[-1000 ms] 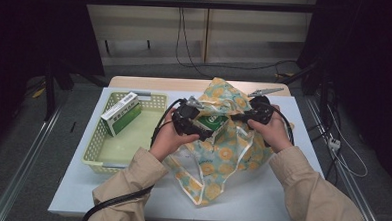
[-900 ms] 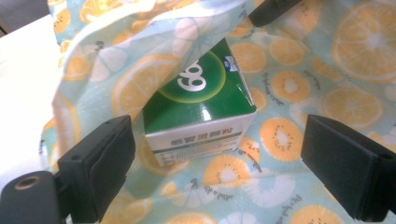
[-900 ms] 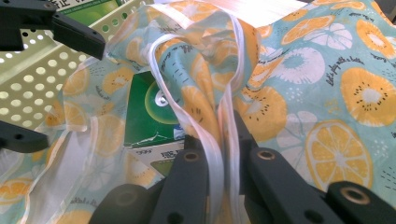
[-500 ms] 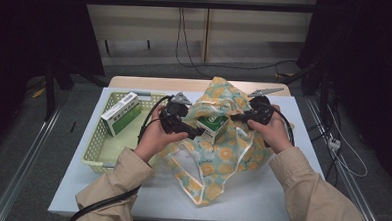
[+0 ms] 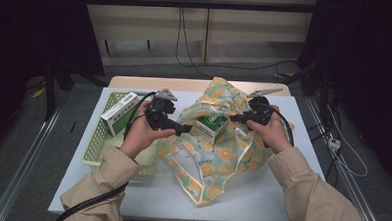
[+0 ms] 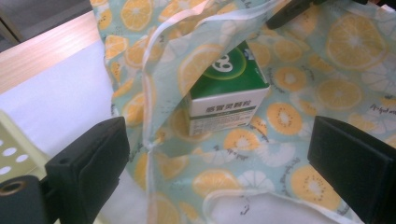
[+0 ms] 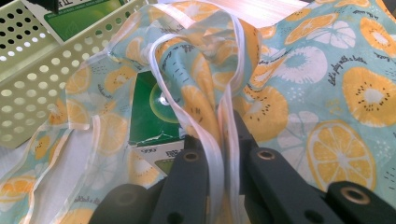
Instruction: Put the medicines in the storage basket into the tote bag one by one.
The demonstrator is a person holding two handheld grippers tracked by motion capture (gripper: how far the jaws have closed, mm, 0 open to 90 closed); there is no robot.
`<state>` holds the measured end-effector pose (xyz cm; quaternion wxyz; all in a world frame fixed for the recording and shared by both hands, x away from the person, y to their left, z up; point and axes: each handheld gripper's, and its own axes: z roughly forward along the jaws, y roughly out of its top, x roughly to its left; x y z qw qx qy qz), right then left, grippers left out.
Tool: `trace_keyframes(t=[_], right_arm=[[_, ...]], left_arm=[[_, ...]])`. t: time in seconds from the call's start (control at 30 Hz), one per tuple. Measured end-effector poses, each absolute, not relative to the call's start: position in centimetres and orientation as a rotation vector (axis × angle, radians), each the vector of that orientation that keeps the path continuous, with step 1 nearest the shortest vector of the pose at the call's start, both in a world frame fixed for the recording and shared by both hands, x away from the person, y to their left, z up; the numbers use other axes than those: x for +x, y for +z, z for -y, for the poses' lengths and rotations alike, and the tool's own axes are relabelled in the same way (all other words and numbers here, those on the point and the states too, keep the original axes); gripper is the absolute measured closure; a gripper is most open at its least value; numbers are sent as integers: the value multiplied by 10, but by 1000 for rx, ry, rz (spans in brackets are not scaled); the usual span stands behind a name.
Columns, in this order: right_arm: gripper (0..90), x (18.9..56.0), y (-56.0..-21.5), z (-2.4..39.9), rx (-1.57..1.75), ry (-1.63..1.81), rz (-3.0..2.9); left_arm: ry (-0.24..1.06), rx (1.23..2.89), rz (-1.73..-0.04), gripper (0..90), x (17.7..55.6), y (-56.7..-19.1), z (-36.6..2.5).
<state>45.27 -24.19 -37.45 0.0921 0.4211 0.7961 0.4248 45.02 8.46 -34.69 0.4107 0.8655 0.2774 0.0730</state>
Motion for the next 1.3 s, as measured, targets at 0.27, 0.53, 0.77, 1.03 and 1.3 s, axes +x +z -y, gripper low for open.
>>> trace_keyframes(t=[0.27,0.53,0.77,1.03,1.3], right_arm=[[882,453,-374,243,1255,1258,-2362],[882,453,-375,242,1252,1253,-2365],[882,453,-375,242,1250,1255,-2366],[882,452,-374,242,1253,1256,-2364],[882,453,-373,242,1246,1254,-2363]], left_arm=[[185,2160,-727,52,456,-345,-104],[192,2161,-754,52,459,-345,-120],[212,2163,-772,58,462,-344,-135],[234,2166,-805,68,465,-344,-149],[256,2182,-823,79,469,-346,-161]])
